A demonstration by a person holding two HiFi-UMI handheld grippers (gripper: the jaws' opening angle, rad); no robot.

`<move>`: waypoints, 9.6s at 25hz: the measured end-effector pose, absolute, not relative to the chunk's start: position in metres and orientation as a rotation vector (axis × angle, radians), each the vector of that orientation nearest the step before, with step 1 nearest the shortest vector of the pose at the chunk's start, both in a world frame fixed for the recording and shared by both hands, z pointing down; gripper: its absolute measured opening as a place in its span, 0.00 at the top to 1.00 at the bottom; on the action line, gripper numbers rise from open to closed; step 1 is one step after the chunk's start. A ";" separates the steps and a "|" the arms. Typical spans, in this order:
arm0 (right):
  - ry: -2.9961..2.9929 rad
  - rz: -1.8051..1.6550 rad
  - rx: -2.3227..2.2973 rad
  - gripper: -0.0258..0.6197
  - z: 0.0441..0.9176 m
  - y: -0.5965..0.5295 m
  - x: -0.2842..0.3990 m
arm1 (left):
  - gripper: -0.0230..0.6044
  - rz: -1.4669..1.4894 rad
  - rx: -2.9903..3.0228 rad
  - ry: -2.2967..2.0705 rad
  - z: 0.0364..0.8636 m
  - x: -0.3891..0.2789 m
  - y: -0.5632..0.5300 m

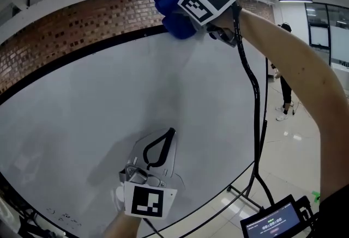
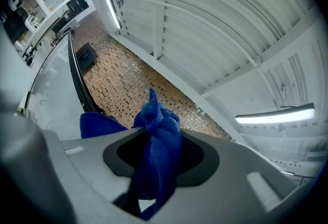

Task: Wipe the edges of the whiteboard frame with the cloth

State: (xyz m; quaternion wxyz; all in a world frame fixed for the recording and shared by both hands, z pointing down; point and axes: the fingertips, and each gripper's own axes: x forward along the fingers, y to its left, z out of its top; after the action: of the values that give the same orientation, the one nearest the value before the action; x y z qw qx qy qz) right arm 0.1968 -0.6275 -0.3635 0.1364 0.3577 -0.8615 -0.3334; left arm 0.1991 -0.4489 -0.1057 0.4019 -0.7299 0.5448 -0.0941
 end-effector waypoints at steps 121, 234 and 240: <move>-3.471 0.907 0.469 0.72 -0.022 -0.711 0.318 | 0.96 -0.772 -2.191 1.147 -0.048 0.342 -0.603; -2.591 1.710 1.300 0.74 0.633 -0.652 0.379 | 0.96 -1.440 -3.111 0.919 0.608 0.338 -0.492; -2.609 1.672 1.305 0.74 0.674 -0.644 0.398 | 0.96 -1.483 -3.055 0.956 0.658 0.349 -0.494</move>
State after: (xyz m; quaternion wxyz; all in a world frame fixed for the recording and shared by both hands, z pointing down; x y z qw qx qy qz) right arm 0.3977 -0.6444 0.6736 -0.1101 0.3857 -0.7712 0.4944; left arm 0.3491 -0.4941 0.6577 -0.1919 -0.8498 0.2660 -0.4126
